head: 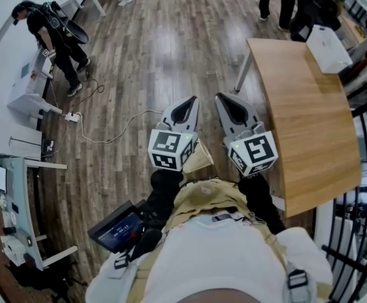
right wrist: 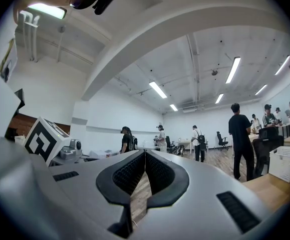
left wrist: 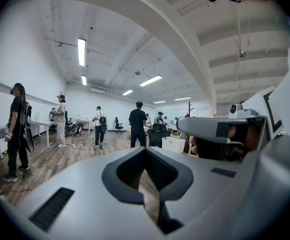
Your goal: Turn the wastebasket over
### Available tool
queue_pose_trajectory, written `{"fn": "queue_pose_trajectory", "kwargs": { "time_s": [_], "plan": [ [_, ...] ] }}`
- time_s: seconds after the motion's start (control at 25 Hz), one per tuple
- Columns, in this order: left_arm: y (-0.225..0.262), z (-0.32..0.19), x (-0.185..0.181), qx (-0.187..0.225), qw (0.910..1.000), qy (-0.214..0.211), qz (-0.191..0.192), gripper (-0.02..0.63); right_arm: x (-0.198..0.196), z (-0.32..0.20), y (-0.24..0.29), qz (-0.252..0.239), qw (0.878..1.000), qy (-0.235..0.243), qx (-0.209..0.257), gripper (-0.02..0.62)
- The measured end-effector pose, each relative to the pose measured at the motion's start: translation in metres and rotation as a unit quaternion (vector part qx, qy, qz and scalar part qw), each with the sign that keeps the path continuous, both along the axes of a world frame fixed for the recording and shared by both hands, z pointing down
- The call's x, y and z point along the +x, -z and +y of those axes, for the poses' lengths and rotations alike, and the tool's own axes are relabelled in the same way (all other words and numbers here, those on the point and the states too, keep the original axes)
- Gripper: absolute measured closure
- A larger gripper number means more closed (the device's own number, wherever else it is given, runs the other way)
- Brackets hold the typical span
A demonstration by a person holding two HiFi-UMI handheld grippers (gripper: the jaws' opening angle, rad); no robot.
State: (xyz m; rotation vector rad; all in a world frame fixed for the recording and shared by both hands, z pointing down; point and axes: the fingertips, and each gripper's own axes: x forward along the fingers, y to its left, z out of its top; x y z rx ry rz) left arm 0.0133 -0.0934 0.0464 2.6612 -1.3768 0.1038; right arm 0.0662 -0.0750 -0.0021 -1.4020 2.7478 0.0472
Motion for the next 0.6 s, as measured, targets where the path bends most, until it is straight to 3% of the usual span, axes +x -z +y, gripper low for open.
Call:
{"fn": "queue_pose_trajectory", "kwargs": {
  "time_s": [0.6],
  "plan": [
    [-0.0058, -0.002, -0.004, -0.008, 1.0, 0.003, 0.001, 0.604, -0.0038, -0.0017, -0.003, 0.012, 1.0, 0.001, -0.002, 0.574]
  ]
}}
